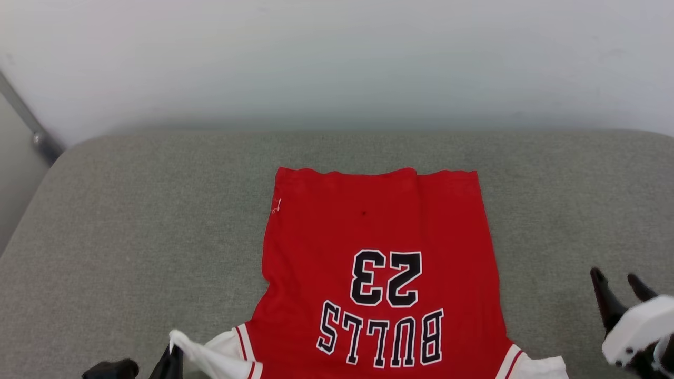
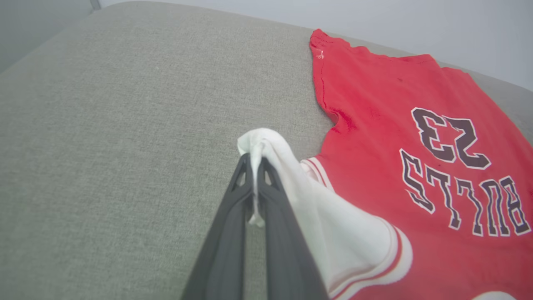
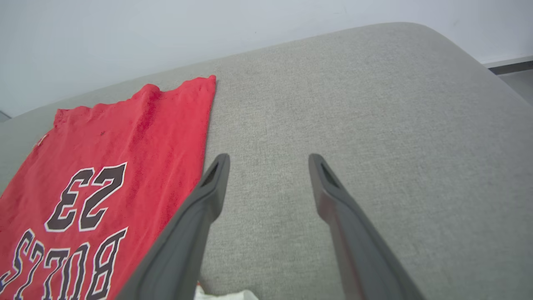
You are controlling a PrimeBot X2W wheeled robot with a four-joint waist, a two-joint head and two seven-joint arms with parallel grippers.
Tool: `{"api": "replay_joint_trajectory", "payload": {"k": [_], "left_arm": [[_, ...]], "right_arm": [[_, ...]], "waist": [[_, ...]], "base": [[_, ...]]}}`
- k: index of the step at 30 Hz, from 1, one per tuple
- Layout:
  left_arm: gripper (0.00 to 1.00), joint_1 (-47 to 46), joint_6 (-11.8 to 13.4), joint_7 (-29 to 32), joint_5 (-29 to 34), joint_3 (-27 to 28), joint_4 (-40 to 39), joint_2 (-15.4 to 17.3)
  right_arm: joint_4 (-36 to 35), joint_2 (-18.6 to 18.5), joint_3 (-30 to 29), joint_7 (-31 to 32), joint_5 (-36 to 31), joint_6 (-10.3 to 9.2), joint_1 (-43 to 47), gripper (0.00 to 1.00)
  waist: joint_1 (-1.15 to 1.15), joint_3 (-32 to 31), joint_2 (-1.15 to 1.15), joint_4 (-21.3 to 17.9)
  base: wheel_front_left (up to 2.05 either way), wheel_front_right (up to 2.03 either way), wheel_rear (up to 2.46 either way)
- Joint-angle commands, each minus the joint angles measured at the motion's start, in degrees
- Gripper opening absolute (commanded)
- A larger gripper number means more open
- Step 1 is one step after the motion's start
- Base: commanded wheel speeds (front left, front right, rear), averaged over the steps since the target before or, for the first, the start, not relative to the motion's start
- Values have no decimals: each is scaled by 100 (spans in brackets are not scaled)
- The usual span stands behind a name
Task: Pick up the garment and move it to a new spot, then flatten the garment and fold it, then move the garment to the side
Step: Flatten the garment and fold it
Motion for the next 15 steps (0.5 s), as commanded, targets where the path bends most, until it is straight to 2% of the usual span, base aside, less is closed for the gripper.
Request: {"api": "replay_joint_trajectory", "payload": {"k": [1,8,15], "left_arm": [[0,-190,-23,-47,50,2,-76,-10],[0,-943,-195,-226,231,-180,-371,-172],[0,-1610,-396,-460,385,-377,-517,-365]], "right_arm": [[138,-77,-15,83,-21,-2,-335,100],[1467,-345,4,930,146,-2,-2532,100],[2457,-637,121,2450,52,-2,-4349,100]], "waist": [[0,245,0,141],[0,1277,0,554],[0,2139,0,966]], "base": [[0,0,0],[0,0,0],[0,0,0]]}}
